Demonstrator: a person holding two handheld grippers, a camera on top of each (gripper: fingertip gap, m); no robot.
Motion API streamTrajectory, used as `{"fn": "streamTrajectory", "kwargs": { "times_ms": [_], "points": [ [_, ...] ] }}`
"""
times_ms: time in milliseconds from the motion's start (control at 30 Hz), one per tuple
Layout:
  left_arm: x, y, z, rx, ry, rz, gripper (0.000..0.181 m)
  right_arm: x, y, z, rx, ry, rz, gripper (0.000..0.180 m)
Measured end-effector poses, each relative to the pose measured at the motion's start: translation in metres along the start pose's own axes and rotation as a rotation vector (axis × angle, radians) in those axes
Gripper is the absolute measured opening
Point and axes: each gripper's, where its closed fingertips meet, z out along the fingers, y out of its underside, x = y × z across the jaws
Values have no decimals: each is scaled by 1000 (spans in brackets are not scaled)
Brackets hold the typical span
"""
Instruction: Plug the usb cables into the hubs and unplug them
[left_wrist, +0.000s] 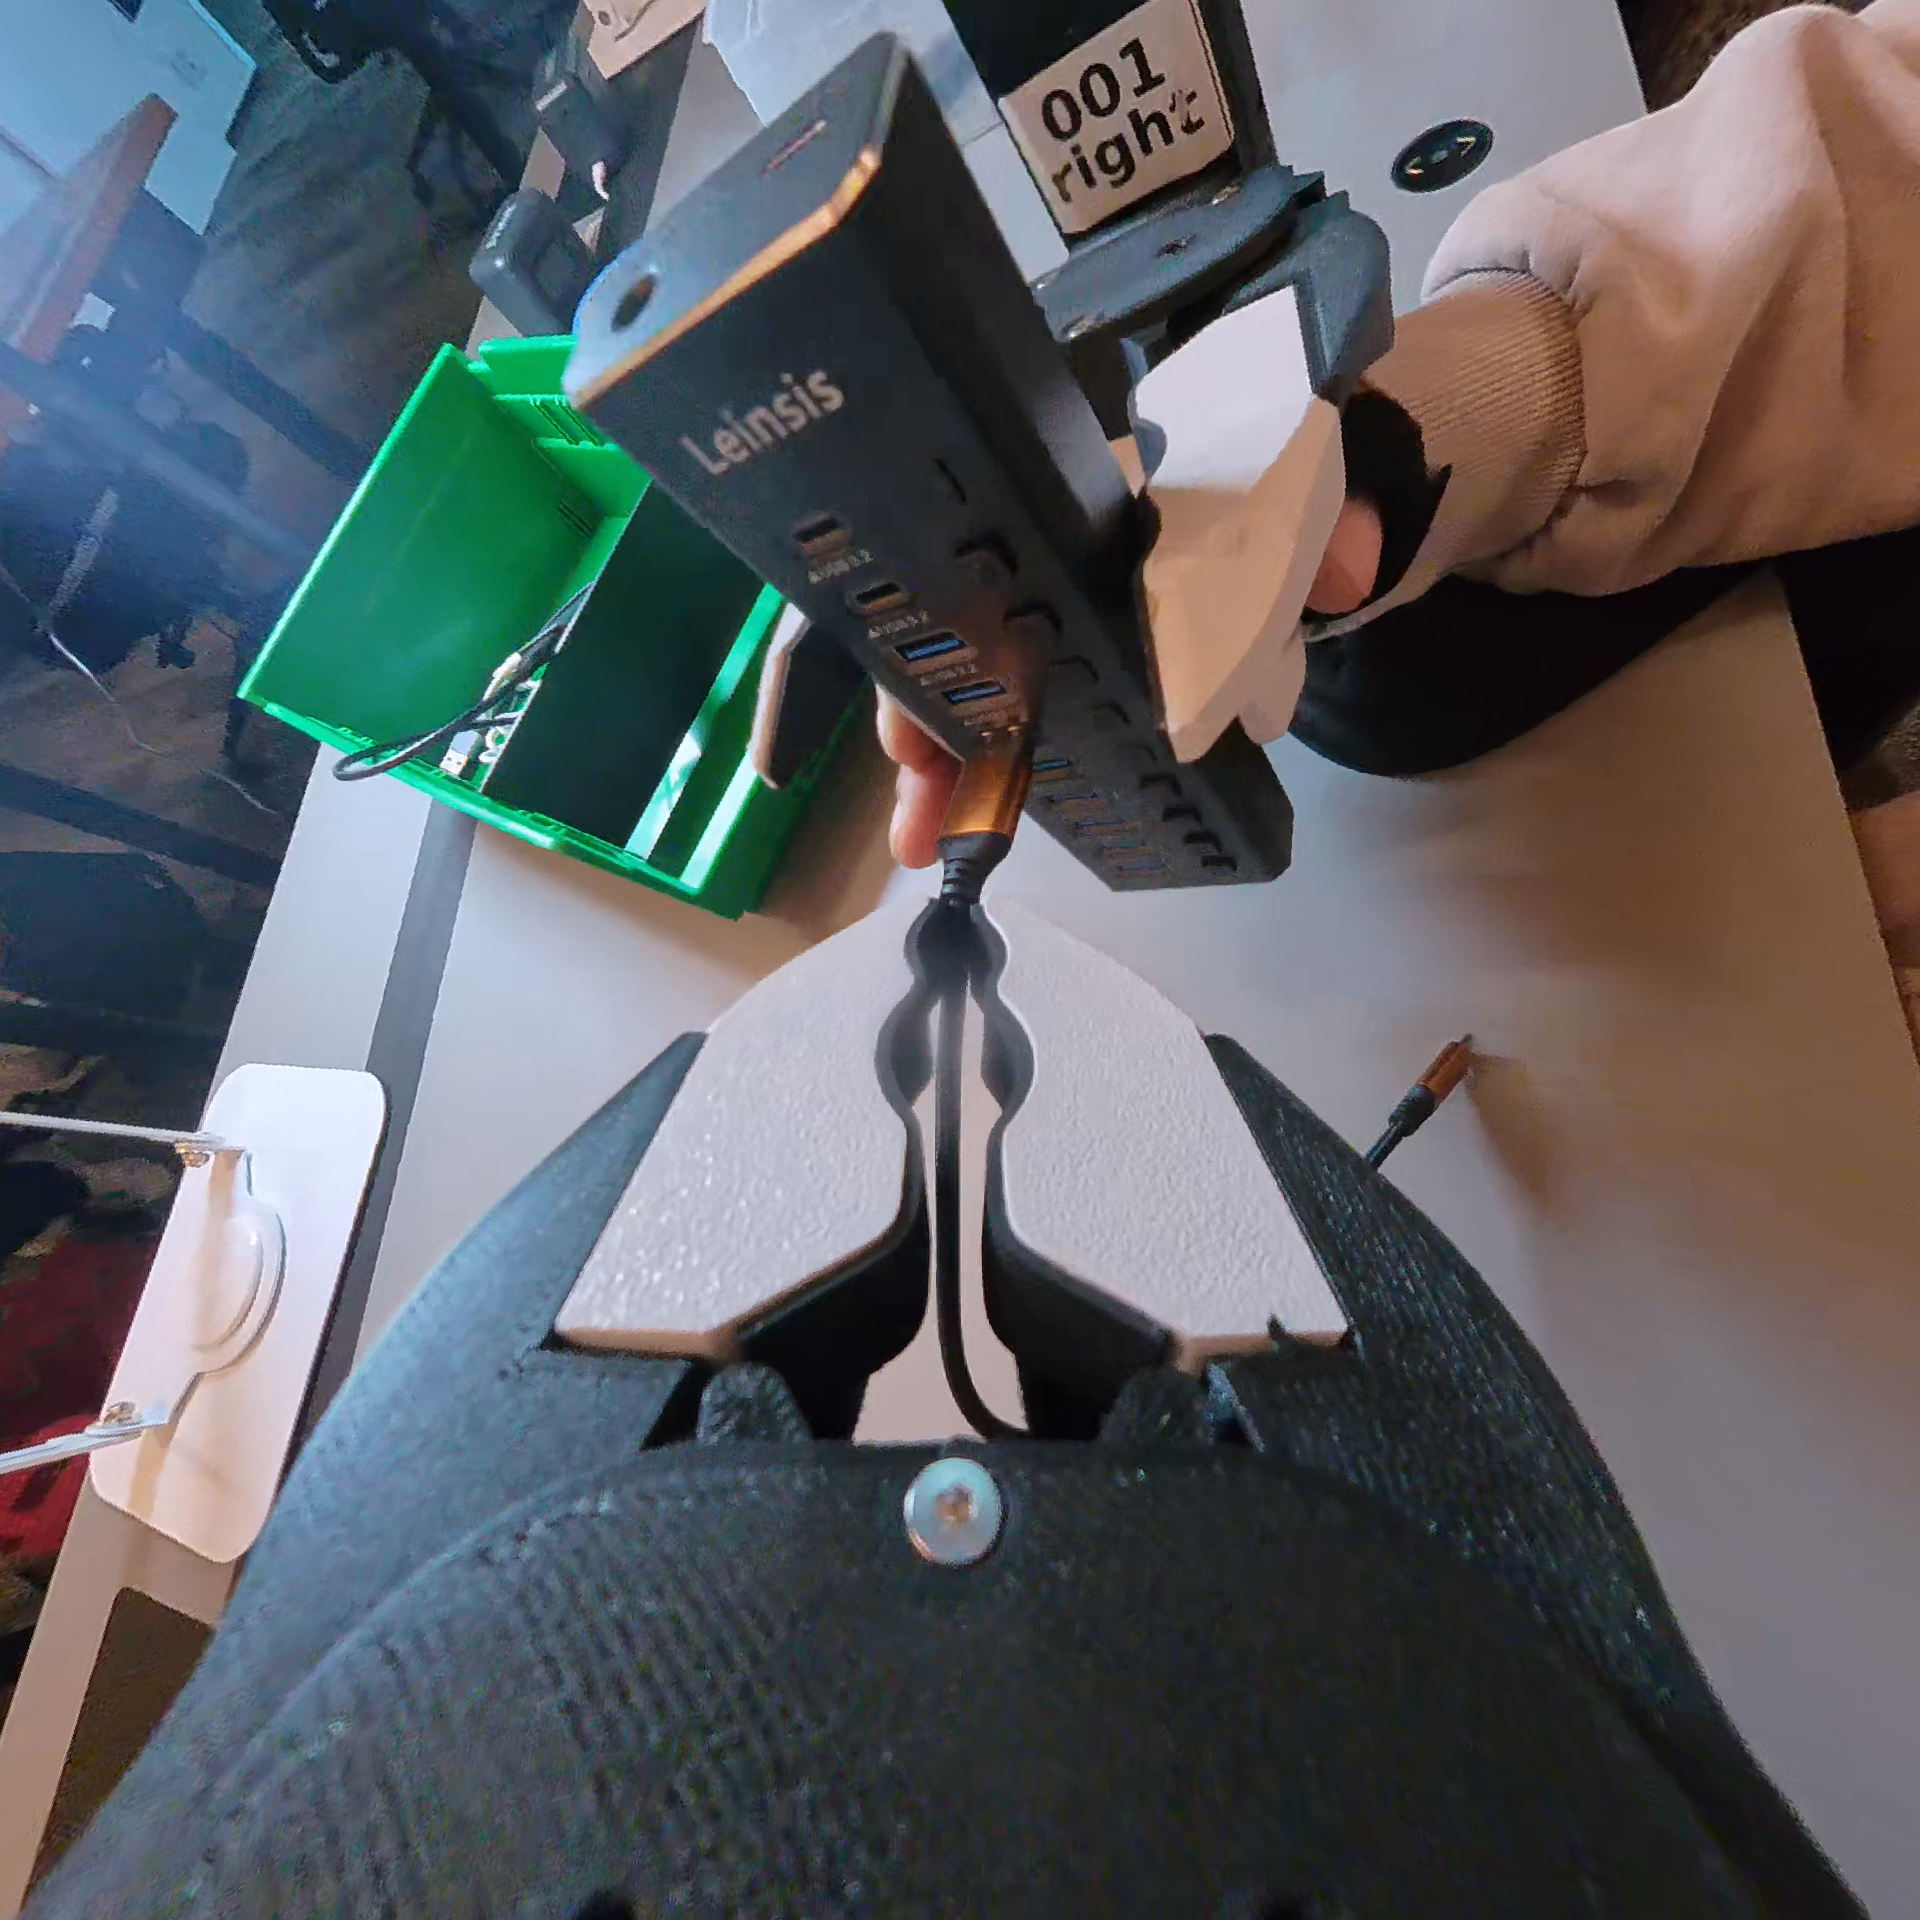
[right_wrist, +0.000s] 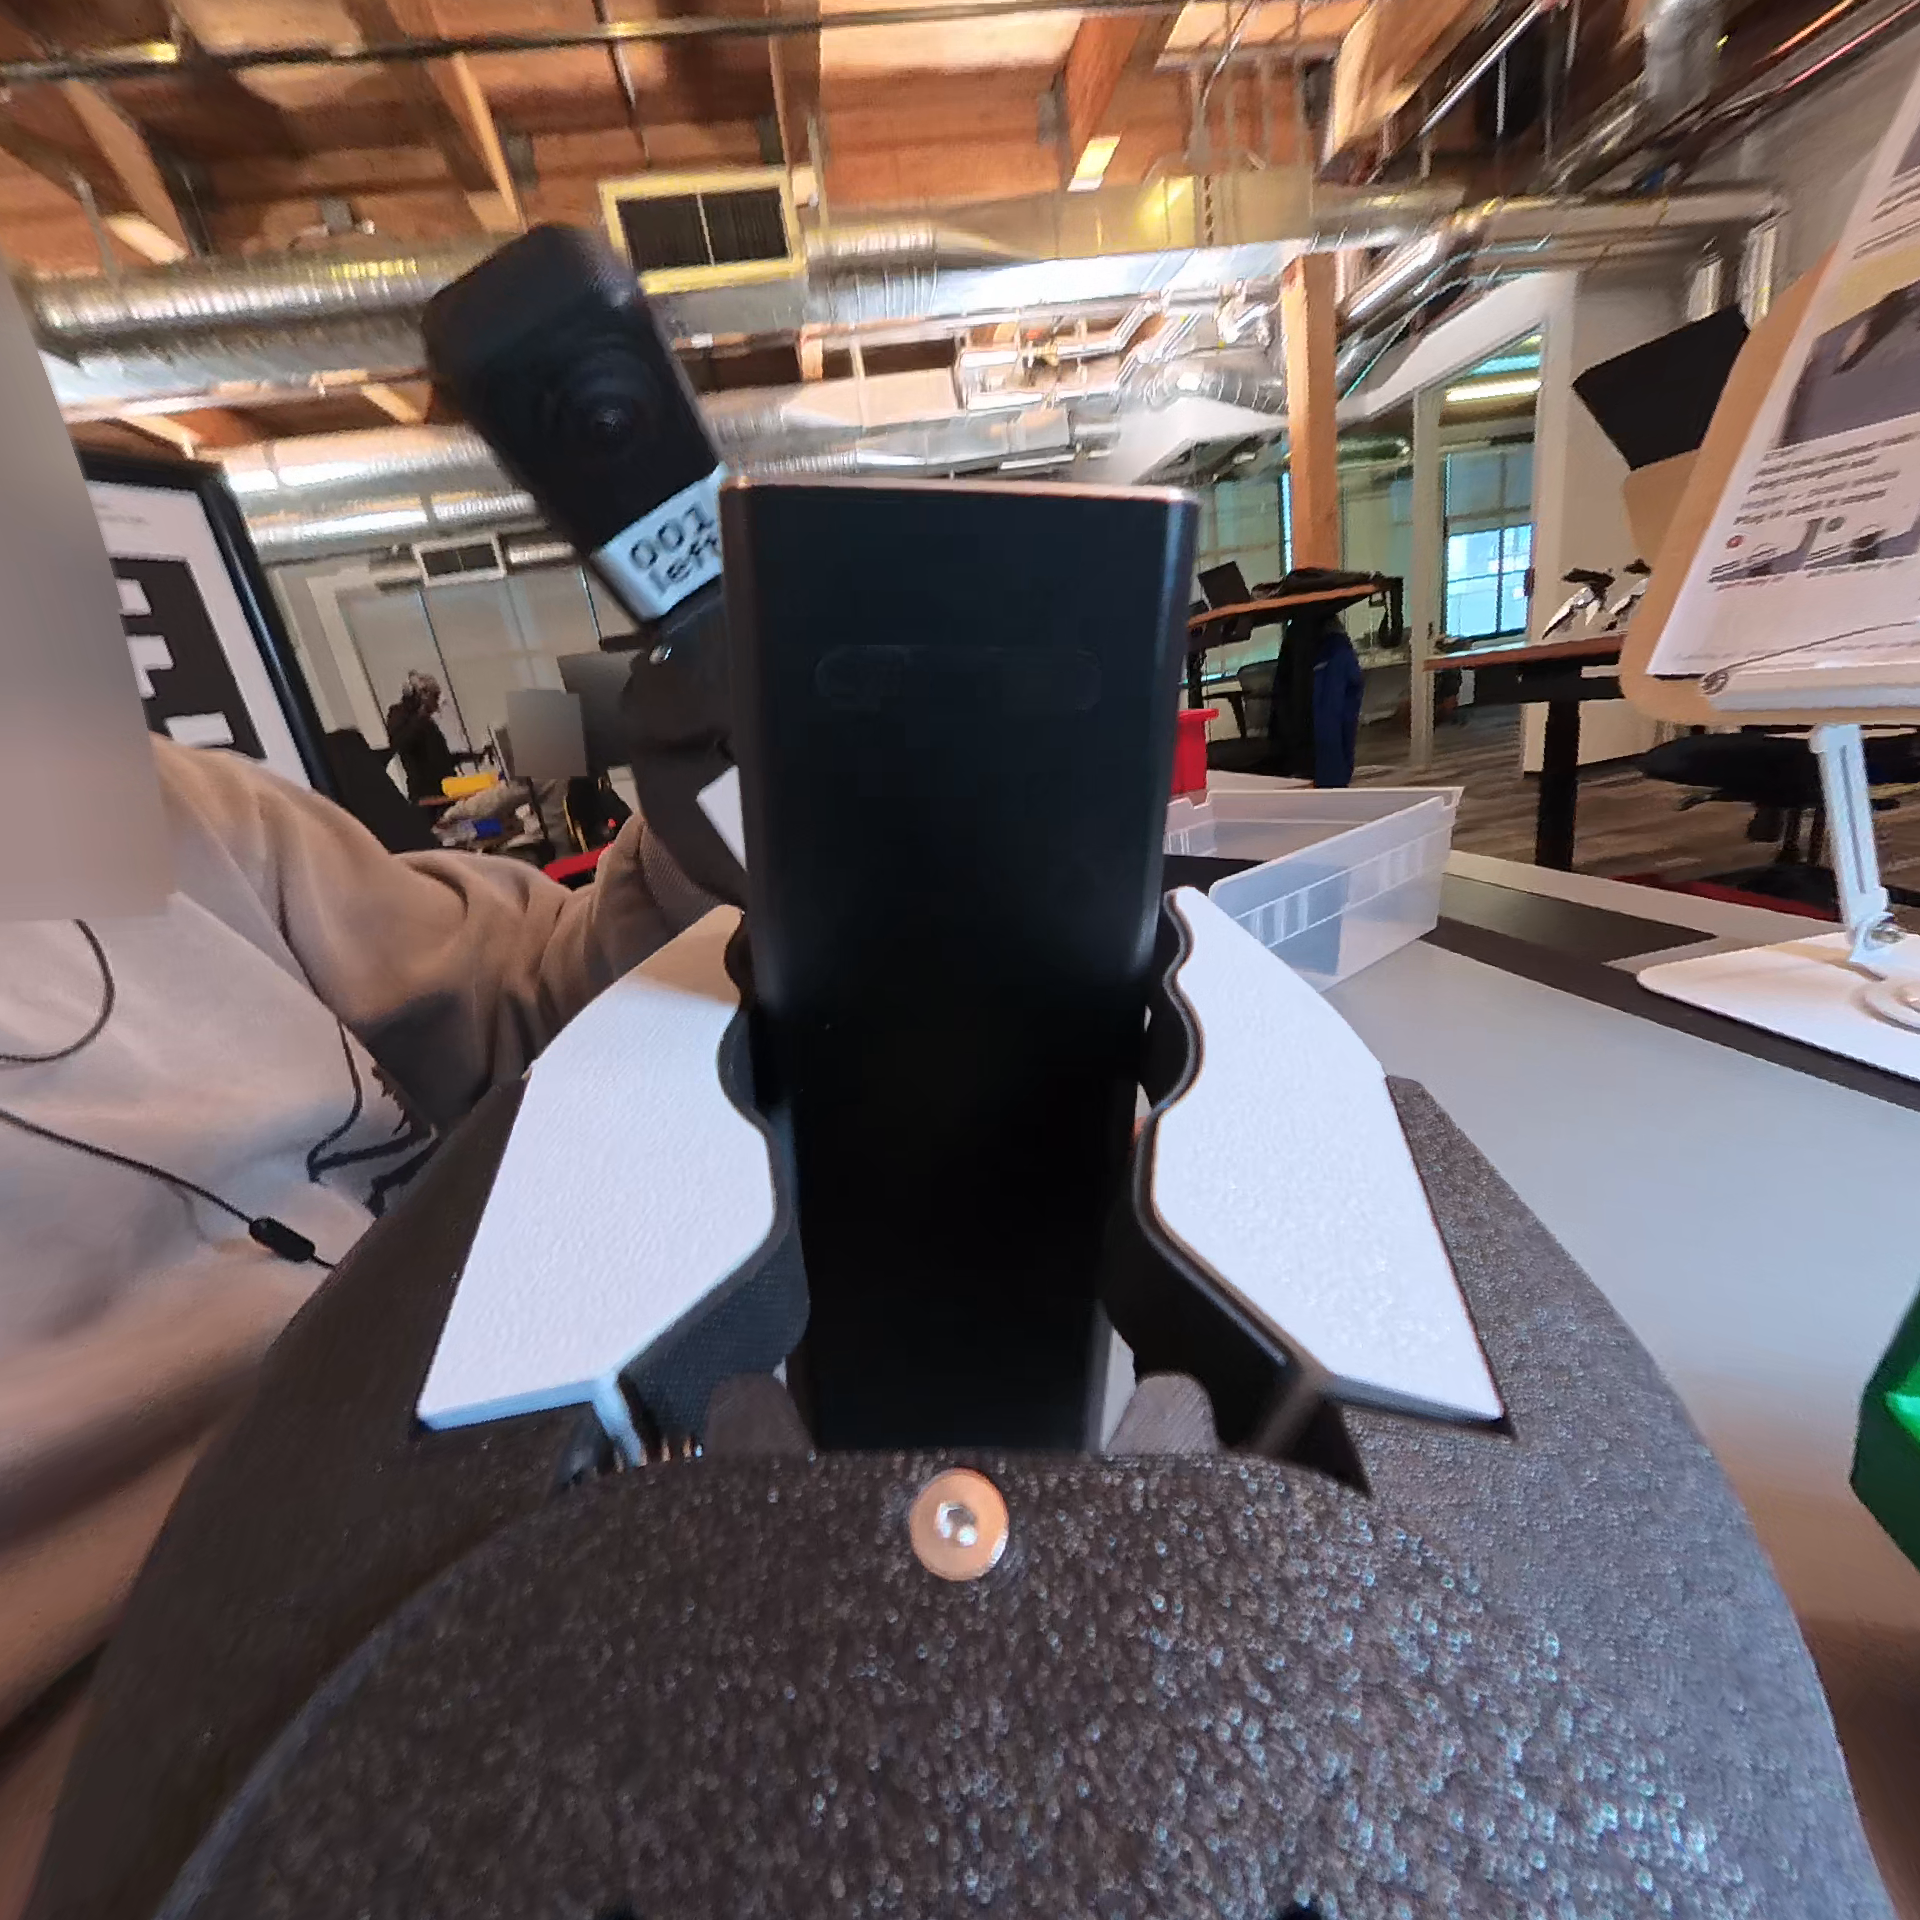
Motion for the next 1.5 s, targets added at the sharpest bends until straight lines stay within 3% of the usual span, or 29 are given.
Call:
{"fn": "streamTrajectory", "kwargs": {
  "times_ms": [33, 633, 900, 1233, 1500],
  "points": [
    [1, -1, 2, 2, -6, -4, 4, 0, -1, -1, 6, 0, 3, 71],
    [10, -14, 14, 130, 49, -129, 4, 3, -17, -13, 96, -30, 88, 71],
    [14, 0, 23, 42, 67, -11, 4, 1, 9, -7, -139, -14, -36, 72],
    [14, -4, 2, 174, 125, -30, 5, -9, 6, -2, -120, -40, -38, 71],
    [17, 18, -1, 116, 98, -19, 5, -5, 40, 4, -292, -32, -55, 71]
  ]
}}
